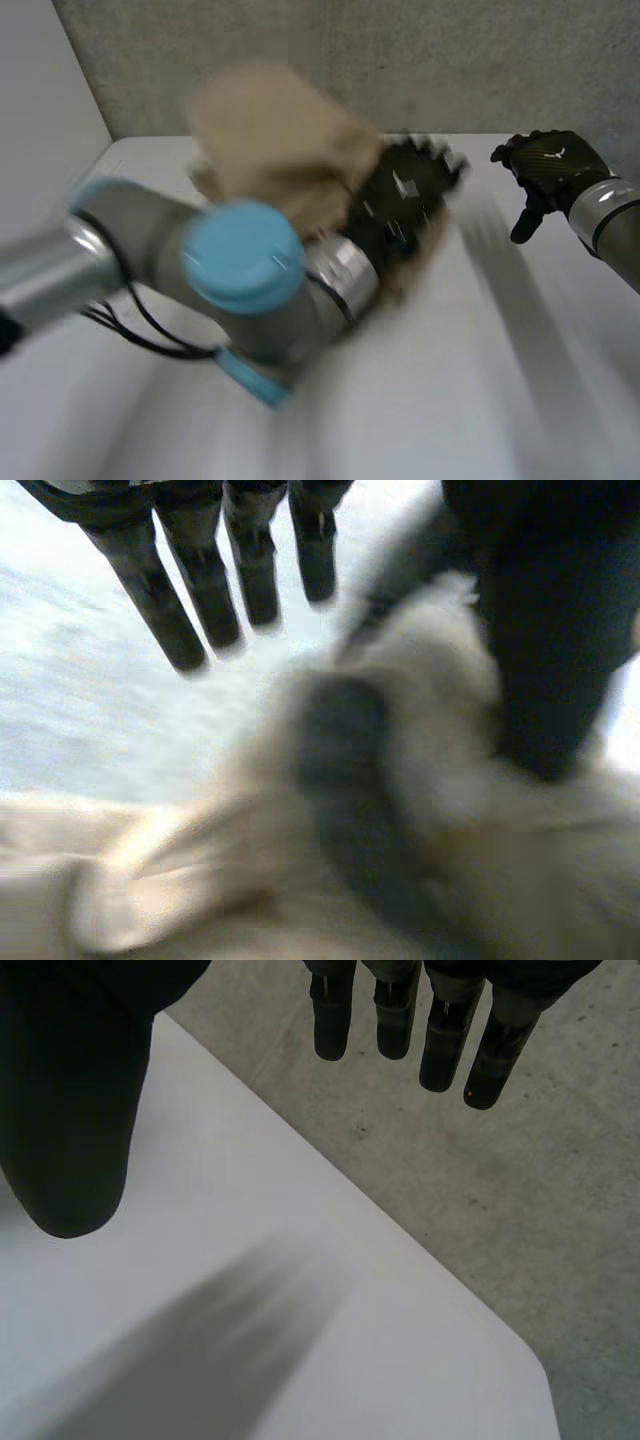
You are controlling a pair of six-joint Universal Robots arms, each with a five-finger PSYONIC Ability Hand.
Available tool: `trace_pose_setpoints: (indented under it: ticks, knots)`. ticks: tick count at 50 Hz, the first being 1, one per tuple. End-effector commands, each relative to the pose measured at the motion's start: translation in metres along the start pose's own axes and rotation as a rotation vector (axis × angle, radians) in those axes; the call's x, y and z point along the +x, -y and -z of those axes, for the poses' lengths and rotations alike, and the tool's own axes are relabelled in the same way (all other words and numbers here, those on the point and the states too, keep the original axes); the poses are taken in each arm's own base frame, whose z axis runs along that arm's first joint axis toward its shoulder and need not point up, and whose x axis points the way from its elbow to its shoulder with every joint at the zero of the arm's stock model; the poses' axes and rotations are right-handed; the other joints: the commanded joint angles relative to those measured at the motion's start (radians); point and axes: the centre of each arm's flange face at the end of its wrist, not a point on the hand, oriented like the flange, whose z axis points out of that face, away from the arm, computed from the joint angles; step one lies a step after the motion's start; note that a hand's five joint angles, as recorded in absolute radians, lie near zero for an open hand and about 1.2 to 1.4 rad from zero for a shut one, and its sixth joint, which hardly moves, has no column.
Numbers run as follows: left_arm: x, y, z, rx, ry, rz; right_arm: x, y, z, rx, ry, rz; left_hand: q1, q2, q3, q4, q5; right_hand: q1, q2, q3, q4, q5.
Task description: Fold the shorts.
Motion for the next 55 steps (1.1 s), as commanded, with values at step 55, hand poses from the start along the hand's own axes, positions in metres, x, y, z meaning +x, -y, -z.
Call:
trace_pose_setpoints:
  ticks: [55]
  knots:
    - [-0.16,-0.031,0.111,-0.37,0.418,0.031,-0.043,-0.046,-0.014,-0.021,-0.136,0.361,-0.059,-0.123,-0.136,-0.131,-0.112,1.205,1.184,1.188,1.168,1.158]
